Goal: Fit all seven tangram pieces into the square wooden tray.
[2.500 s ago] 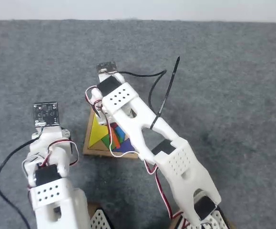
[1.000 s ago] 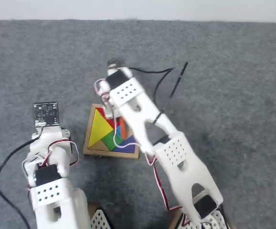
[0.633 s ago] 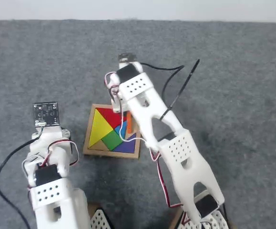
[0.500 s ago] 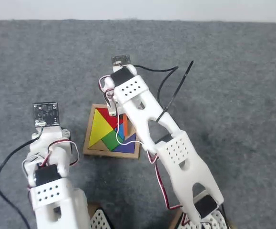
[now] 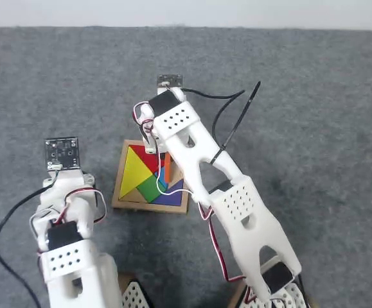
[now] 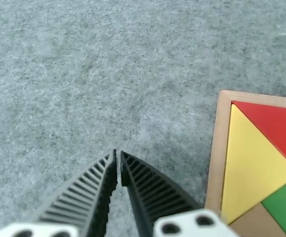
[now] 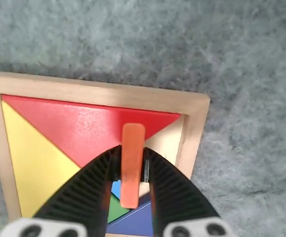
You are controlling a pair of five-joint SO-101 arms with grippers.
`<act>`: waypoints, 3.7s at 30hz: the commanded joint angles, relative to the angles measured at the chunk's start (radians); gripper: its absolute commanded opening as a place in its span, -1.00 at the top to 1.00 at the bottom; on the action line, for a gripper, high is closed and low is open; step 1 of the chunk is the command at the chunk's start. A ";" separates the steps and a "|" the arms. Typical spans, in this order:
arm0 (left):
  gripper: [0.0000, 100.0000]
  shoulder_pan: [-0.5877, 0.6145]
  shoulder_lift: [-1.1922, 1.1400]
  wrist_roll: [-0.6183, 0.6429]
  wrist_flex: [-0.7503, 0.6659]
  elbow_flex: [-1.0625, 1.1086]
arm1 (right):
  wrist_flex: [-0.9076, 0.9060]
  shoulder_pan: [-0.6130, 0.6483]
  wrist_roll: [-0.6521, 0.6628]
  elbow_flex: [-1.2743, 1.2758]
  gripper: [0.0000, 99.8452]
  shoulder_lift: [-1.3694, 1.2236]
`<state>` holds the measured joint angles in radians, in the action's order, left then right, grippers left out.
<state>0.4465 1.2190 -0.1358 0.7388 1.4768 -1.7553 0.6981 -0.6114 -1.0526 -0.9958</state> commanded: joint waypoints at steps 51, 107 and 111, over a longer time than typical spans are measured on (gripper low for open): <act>0.98 -0.130 0.569 -0.009 0.104 0.193 | 0.409 -0.334 0.468 1.511 0.98 1.323; 0.97 -0.130 0.565 -0.006 0.496 0.206 | 0.659 -0.387 0.473 2.739 0.98 2.755; 0.97 -0.130 0.565 -0.006 0.496 0.206 | 0.659 -0.387 0.473 2.739 0.98 2.755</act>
<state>0.3176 1.7852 -0.1389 1.2298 1.6916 -1.0925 0.3176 -0.1465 1.6648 1.7799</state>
